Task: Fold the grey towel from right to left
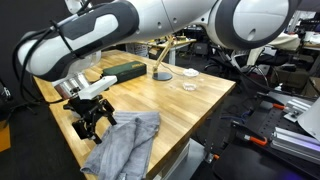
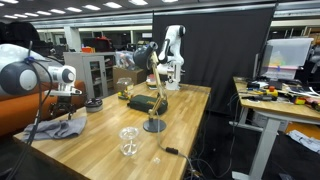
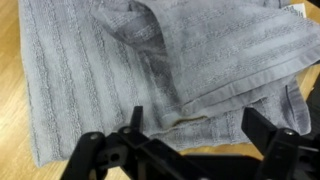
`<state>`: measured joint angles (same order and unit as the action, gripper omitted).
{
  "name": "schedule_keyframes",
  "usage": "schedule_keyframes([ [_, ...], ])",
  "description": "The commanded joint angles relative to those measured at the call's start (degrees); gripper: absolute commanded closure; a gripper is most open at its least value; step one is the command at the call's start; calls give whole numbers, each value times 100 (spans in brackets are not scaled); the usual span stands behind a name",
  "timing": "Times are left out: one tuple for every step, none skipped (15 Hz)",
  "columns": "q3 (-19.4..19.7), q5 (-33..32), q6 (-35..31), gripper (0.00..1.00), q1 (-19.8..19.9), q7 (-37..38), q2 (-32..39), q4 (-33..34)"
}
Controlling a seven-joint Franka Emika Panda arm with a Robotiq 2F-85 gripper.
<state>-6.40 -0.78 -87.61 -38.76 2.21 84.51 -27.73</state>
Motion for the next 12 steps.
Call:
schedule_keyframes([
  [66,-8,97,0,-11,104,2,-15],
  [67,-6,100,0,-13,107,6,-27],
  [60,1,107,0,-16,113,10,-41],
  [59,0,115,0,-20,119,13,-53],
  [58,0,123,0,-23,121,15,-66],
  [61,-3,133,0,-22,129,16,-81],
  [59,-1,136,0,-16,129,16,-93],
  [60,-1,134,3,-9,133,16,-105],
  [61,-1,131,9,-3,132,17,-116],
  [63,-4,131,12,-1,134,17,-122],
  [63,-5,127,28,4,129,17,-122],
  [60,-2,123,39,9,124,17,-125],
])
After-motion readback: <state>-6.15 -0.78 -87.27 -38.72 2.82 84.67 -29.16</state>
